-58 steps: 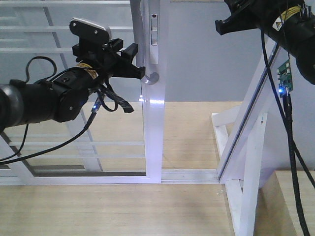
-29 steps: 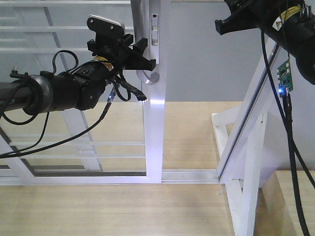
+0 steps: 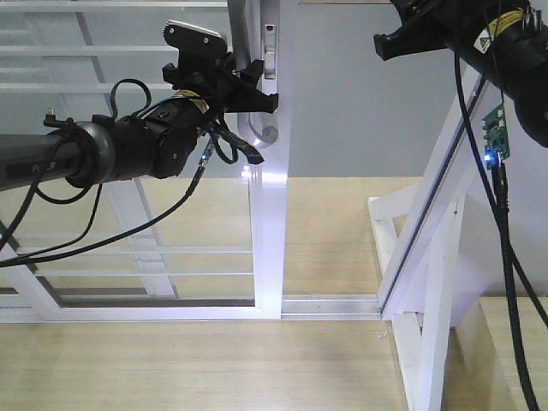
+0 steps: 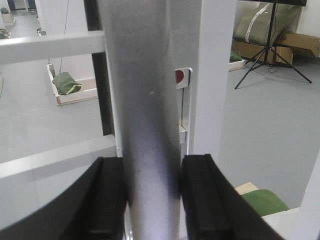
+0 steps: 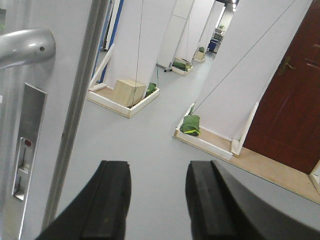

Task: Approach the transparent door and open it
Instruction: 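Slide the door farther open with the left gripper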

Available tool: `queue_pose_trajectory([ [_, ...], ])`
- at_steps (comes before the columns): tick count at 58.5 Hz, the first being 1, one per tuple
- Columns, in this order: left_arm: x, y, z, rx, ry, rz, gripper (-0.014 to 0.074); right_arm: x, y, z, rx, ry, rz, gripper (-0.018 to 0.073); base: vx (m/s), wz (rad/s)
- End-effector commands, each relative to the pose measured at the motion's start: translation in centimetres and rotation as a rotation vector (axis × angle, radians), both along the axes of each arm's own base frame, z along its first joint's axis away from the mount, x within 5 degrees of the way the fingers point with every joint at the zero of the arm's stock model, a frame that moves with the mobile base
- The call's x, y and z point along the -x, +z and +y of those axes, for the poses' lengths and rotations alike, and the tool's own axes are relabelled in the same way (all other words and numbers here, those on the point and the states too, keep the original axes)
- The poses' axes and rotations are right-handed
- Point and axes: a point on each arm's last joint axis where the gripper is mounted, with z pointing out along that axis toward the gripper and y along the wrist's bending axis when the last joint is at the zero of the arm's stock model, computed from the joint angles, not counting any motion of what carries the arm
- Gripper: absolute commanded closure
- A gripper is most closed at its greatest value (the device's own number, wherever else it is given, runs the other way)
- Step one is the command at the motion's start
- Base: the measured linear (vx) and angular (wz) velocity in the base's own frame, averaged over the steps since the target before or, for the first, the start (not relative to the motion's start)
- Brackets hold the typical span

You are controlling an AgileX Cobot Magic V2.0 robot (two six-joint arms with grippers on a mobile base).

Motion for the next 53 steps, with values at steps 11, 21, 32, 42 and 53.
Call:
queue_pose_trajectory([
  [11,-0.2,4.4,1.0,0.085,0.054,-0.110,0.0216,0.9,3.3,-0.2,-0.036,0.012,-0.153,0.0209,0.00,0.00],
  [21,-0.9,4.3,3.1,0.127,0.133,-0.007,0.0216,0.9,3.3,-0.2,-0.036,0.012,-0.153,0.0209,0.00,0.00],
  [32,-0.8,5.4,4.4,0.050,0.139,-0.007,0.0216,0.9,3.3,-0.2,-0.036,0.012,-0.153,0.0209,0.00,0.00],
  [42,-0.6,6.5,4.9,-0.015,0.139,-0.043,0.0216,0.9,3.3,-0.2,-0.036,0.012,-0.153,0.0209,0.00,0.00],
  [53,-0.6,7.4,6.2,-0.019,0.156,-0.026,0.0216,0.9,3.3,-0.2,-0.036,0.012,-0.153,0.0209,0.00,0.00],
])
